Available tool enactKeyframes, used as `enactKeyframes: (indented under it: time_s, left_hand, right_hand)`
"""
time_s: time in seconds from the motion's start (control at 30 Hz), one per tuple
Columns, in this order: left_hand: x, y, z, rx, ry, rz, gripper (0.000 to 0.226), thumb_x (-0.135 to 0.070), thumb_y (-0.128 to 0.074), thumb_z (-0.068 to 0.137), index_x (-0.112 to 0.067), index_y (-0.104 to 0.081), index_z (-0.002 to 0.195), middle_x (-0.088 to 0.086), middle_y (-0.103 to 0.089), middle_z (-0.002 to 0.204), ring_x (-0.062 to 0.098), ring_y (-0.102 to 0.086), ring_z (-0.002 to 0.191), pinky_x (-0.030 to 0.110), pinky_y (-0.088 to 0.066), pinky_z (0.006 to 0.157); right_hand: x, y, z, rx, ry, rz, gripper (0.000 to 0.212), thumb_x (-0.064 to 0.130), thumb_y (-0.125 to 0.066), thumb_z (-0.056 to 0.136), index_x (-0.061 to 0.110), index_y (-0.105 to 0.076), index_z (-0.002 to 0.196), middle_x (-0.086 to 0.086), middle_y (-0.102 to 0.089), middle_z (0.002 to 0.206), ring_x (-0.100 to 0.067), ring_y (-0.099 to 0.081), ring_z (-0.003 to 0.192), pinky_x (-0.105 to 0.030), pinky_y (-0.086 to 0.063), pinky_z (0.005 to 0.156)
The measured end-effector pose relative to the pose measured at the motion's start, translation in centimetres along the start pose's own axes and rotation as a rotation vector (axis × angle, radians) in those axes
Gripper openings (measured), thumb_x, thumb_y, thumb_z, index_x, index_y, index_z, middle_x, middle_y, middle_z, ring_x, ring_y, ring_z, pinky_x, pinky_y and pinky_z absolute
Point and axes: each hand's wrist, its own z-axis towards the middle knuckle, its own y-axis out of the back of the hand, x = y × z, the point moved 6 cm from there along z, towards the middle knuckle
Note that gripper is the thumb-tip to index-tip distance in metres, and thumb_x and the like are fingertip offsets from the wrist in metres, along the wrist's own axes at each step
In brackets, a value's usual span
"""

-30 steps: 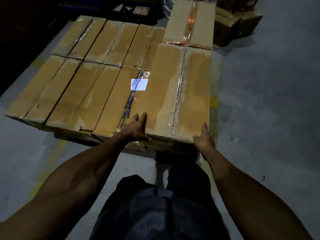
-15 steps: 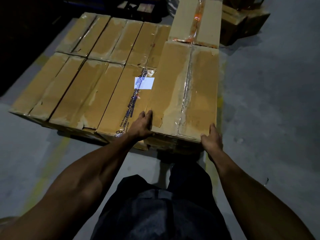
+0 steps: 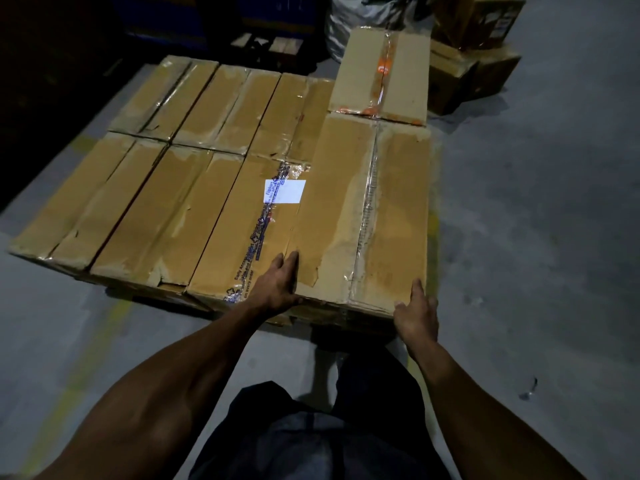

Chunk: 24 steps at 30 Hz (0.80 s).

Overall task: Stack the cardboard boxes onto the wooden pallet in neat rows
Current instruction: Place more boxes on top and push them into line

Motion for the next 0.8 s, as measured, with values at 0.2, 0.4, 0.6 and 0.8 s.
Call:
enactKeyframes:
  time_s: [0.2, 0.4, 0.6, 0.8]
  left_hand:
    - [0.0, -0.1, 0.0, -0.01, 0.006, 0.002, 0.112, -0.034, -0.078, 0.082, -0.015, 0.001, 0.159, 0.016, -0.006, 0.165, 0.036, -0.021, 0.148, 0.046, -0.027, 0.118]
    - [-0.2, -0.1, -0.1, -0.004, 0.001, 0.022, 0.112, -0.036, -0.077, 0.083, -0.015, 0.003, 0.159, 0.017, -0.006, 0.165, 0.035, -0.02, 0.149, 0.046, -0.027, 0.118]
    - [-0.6, 0.2, -0.3, 0.002, 0.023, 0.009, 0.11, -0.034, -0.077, 0.084, -0.015, 0.002, 0.159, 0.016, -0.005, 0.165, 0.035, -0.02, 0.149, 0.046, -0.026, 0.117]
    - [-1.1, 0.1, -0.4, 0.023, 0.038, 0.192, 0.11, -0.044, -0.073, 0.085, -0.018, 0.005, 0.158, 0.013, 0.0, 0.165, 0.037, -0.042, 0.136, 0.049, -0.047, 0.104]
  right_hand:
    - [0.3, 0.4, 0.2, -0.047, 0.028, 0.007, 0.063, 0.021, -0.048, 0.103, 0.031, -0.021, 0.159, -0.008, -0.03, 0.154, -0.032, -0.042, 0.133, -0.038, -0.039, 0.104]
    - [0.0, 0.2, 0.3, -0.047, 0.011, 0.023, 0.063, 0.022, -0.05, 0.103, 0.033, -0.022, 0.159, -0.005, -0.03, 0.155, -0.032, -0.041, 0.135, -0.041, -0.038, 0.105]
    - [0.0, 0.2, 0.7, -0.05, 0.017, 0.018, 0.062, 0.022, -0.05, 0.104, 0.032, -0.023, 0.158, -0.005, -0.03, 0.155, -0.032, -0.04, 0.135, -0.042, -0.037, 0.106]
    - [0.1, 0.2, 1.2, -0.012, 0.034, -0.003, 0.065, 0.022, -0.05, 0.103, 0.033, -0.019, 0.159, -0.005, -0.027, 0.156, -0.031, -0.037, 0.137, -0.042, -0.038, 0.106]
